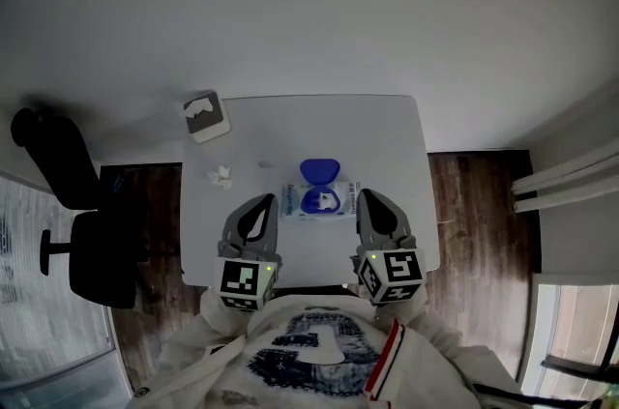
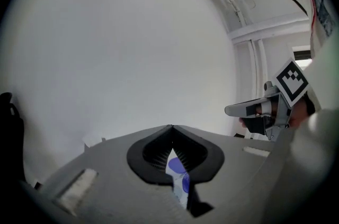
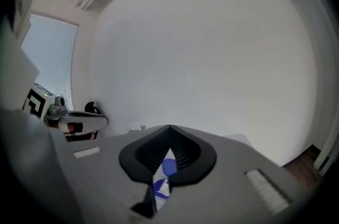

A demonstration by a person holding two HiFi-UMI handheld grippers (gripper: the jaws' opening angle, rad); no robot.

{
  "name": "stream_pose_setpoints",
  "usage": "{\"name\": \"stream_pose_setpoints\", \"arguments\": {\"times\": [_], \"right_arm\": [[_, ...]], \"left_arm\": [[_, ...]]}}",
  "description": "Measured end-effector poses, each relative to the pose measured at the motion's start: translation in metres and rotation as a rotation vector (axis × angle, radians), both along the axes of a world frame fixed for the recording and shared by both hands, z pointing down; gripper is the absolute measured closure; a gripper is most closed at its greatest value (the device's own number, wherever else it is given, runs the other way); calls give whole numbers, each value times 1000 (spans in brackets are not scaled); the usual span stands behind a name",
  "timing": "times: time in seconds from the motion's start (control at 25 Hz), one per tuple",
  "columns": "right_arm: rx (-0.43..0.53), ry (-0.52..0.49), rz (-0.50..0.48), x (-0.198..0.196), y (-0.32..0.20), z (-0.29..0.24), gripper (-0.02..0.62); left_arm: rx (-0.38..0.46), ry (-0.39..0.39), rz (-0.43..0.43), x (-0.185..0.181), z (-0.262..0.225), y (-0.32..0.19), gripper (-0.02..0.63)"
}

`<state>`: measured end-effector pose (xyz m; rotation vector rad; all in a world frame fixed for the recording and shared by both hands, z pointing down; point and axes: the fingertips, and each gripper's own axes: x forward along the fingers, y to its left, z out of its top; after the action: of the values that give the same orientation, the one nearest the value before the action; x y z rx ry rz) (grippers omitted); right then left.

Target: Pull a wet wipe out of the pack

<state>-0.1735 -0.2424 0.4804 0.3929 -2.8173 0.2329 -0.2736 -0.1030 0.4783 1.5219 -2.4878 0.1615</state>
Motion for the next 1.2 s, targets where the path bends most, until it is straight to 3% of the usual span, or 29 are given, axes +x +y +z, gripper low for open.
{"name": "stream_pose_setpoints", "arguments": {"times": [0.4,1.2], "right_arm": [[35,19,35,-14,17,-2,591],[22,18,-10,-9,-41,-3,591]], "left_arm": [[24,38,20,-21,3,14,603],[15,22,-16,-12,-7,-41,603]]}}
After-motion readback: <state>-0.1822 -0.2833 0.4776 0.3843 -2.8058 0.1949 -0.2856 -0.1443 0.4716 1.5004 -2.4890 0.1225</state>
